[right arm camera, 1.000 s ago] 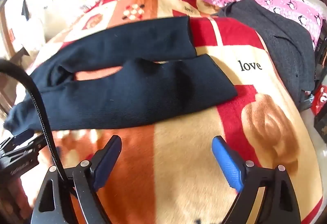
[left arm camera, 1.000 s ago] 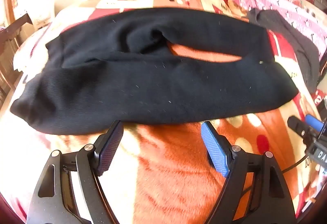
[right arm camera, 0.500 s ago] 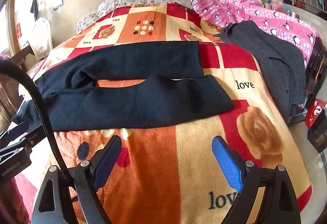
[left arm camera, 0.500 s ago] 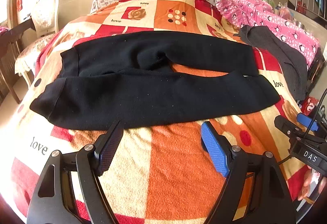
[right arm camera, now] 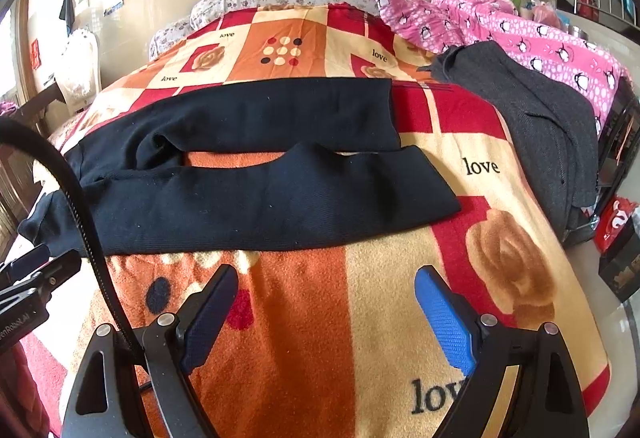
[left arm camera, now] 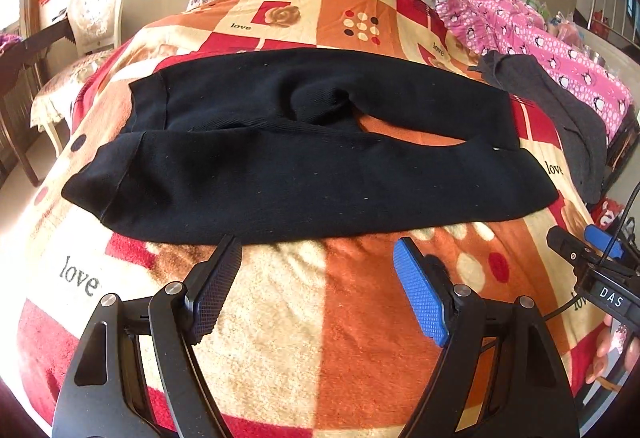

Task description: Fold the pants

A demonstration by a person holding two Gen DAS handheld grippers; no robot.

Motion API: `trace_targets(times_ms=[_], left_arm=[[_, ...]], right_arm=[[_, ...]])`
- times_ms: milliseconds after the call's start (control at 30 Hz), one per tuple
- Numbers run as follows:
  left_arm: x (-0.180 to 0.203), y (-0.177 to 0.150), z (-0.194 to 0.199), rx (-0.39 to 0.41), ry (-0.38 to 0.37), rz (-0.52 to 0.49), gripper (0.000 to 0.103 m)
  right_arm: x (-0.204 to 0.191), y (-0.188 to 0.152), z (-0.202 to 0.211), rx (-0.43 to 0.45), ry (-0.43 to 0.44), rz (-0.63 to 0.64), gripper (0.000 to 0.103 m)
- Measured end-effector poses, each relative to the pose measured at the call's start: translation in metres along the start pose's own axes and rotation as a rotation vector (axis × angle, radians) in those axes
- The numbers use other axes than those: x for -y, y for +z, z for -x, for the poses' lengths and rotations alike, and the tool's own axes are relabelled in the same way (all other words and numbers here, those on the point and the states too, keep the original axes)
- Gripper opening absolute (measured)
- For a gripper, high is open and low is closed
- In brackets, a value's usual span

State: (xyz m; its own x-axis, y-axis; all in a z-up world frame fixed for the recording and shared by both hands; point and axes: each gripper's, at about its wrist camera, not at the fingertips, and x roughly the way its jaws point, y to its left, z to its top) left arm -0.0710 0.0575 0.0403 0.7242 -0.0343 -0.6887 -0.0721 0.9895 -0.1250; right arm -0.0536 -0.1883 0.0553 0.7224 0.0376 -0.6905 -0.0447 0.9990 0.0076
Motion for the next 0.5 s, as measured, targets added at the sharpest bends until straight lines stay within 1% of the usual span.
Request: trace_targets(times_ms=[100,200,267,500], left_arm=[[-0.021,0.000,-0.005,-0.028,0.001,0.050,0.079],[-0.046,0.000,-0.010,-0.050,0.023,0.106,0.079],[-0.061,0.001,-0.011,-0.052,0.044,0.146,0.079],[-0.114,0.004,-0.016,-0.063,0.061,0.295,0.079]], right_arm=[[0.004,-0.001,-0.006,-0.007,0.007,-0.011,0.089],[0.009,-0.002,-0.014,-0.021,0.019,-0.038,0.089],[0.014,-0.001,-0.020,-0.037,0.041,-0.063,0.089],[0.029,0.002,-0.030,-0.056,0.078,-0.111,0.089]])
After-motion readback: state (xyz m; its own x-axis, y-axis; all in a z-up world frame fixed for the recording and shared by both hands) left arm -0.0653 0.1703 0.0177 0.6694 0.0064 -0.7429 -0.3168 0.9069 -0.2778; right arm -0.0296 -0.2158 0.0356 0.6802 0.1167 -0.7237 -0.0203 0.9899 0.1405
